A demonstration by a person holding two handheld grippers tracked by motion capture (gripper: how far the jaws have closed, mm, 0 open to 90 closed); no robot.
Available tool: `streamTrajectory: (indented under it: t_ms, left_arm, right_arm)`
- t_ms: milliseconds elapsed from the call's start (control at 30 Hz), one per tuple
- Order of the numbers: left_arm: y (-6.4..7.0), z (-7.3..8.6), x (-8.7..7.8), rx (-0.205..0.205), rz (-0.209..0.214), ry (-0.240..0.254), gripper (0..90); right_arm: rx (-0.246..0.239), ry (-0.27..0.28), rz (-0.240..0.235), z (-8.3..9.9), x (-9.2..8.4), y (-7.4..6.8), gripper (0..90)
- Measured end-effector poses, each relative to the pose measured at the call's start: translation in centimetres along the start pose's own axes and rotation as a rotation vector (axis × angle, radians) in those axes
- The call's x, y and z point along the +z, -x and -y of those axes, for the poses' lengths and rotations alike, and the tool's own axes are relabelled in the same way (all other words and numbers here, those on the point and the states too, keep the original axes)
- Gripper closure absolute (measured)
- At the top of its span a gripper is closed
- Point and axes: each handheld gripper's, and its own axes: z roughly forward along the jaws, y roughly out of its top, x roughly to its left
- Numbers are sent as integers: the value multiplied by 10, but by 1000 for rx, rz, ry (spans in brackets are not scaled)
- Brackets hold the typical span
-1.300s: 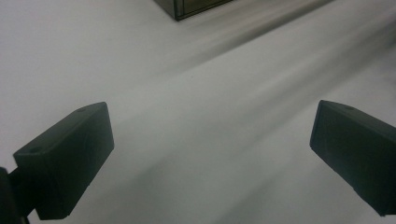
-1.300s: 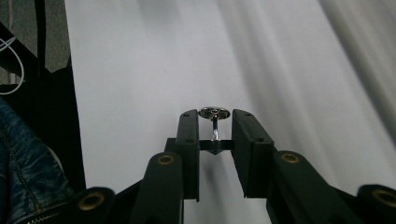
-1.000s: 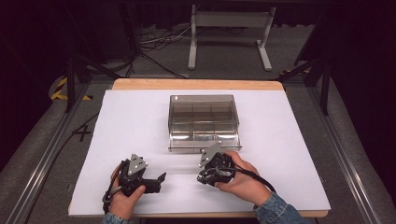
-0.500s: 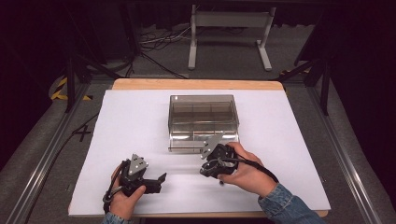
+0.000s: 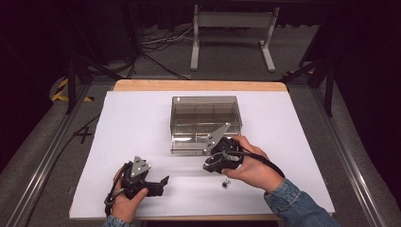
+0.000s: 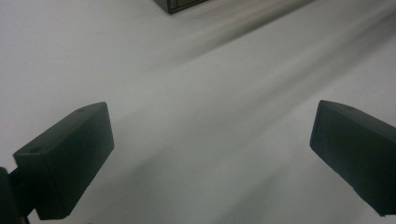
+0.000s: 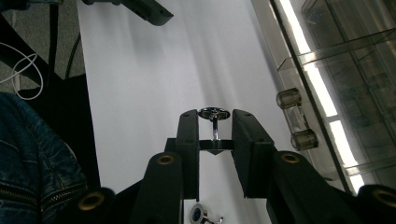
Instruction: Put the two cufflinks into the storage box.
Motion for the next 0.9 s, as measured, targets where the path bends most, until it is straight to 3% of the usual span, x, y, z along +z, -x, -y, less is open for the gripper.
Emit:
streamTrajectory:
  t_ms: [900]
  left_arm:
    - [0, 0, 0, 1, 3, -3, 3]
  right_arm:
    - [25, 18, 13, -22, -29, 20, 731]
